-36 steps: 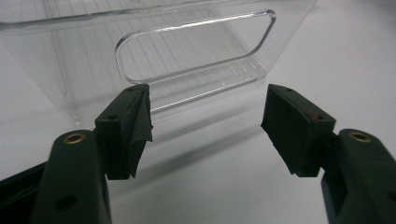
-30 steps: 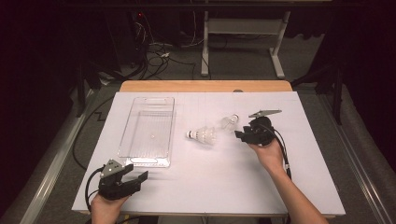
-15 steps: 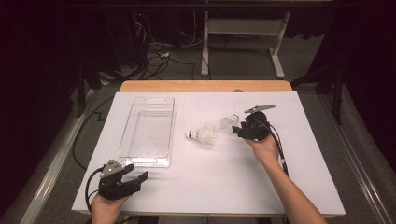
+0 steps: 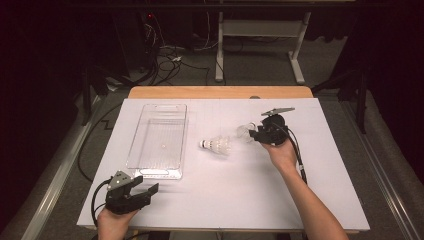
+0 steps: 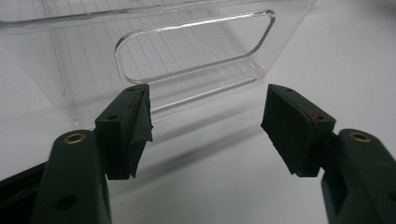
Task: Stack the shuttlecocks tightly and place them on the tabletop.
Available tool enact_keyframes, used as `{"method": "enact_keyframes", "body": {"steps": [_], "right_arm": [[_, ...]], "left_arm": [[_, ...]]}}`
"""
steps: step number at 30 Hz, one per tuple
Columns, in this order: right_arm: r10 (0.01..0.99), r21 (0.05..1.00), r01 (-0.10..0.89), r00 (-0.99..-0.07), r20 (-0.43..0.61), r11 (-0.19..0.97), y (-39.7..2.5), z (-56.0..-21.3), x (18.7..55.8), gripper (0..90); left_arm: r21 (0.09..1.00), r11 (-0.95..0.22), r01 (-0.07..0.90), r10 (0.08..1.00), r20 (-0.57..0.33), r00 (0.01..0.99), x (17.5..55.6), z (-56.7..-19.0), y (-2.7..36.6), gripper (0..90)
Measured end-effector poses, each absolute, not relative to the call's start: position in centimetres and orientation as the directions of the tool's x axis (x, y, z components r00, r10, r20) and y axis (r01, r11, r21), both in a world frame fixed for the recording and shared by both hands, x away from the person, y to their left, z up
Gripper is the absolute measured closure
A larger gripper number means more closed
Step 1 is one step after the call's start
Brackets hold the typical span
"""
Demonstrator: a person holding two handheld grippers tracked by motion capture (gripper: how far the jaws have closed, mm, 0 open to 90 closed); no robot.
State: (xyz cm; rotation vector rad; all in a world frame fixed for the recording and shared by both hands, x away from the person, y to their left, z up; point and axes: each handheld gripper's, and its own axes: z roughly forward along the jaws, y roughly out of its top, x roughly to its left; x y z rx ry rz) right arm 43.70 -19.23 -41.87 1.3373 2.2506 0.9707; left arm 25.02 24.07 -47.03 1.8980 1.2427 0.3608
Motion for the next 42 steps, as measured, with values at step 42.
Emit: {"method": "enact_keyframes", "body": {"steps": [42], "right_arm": [[0.875, 0.681, 0.660, -0.480, 0.059, 0.316, -17.8, -43.6, 46.5, 71.1]], "left_arm": [[0.757, -0.180, 0.628, 0.857, -0.193, 0.478, 25.1, -47.1, 24.1, 33.7]]}}
